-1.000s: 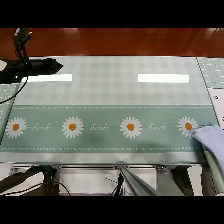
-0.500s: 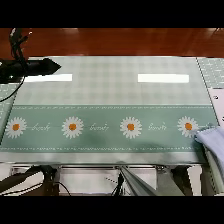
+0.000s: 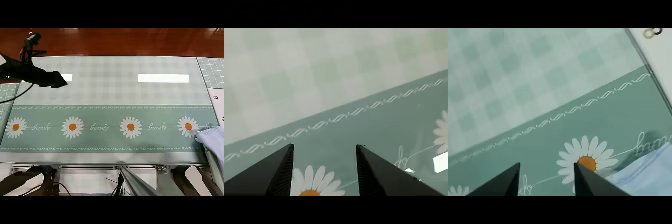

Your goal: Fold the shirts.

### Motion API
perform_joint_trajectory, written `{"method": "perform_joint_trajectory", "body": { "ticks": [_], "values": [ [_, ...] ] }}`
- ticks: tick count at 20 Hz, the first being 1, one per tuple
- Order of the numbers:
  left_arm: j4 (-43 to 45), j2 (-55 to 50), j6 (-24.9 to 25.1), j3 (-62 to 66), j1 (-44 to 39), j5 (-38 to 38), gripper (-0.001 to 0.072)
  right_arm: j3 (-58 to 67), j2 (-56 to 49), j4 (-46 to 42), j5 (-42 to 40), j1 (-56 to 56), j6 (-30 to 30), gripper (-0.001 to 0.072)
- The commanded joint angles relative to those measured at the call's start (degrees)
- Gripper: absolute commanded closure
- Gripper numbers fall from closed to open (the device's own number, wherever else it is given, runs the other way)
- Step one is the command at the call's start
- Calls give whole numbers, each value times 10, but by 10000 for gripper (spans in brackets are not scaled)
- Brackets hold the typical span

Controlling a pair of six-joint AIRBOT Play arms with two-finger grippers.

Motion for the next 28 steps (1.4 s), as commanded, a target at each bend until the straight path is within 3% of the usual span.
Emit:
{"method": "perform_joint_trajectory", "body": {
  "ticks": [1,2,4,10,11,12,18,28],
  "values": [
    [151,20,-87,5,-81,-56,233,-54,-9,-139,-45,205,-3,233],
    [163,25,-99,5,-96,-66,228,-83,-9,-150,-66,247,4,196],
    [183,38,-128,5,-109,-68,111,-142,-9,-148,-105,302,21,196],
    [183,92,-179,-66,-121,2,96,-196,-9,-141,-173,350,40,199],
    [183,99,-184,-93,-131,13,13,-196,-9,-139,-181,350,42,199],
    [183,104,-185,-109,-141,27,-13,-196,-9,-136,-187,350,42,199],
    [183,102,-209,-113,-155,112,-10,-196,-9,-135,-199,350,42,145],
    [183,102,-209,-113,-155,116,-10,-196,-9,-135,-199,350,41,146]
  ]
}}
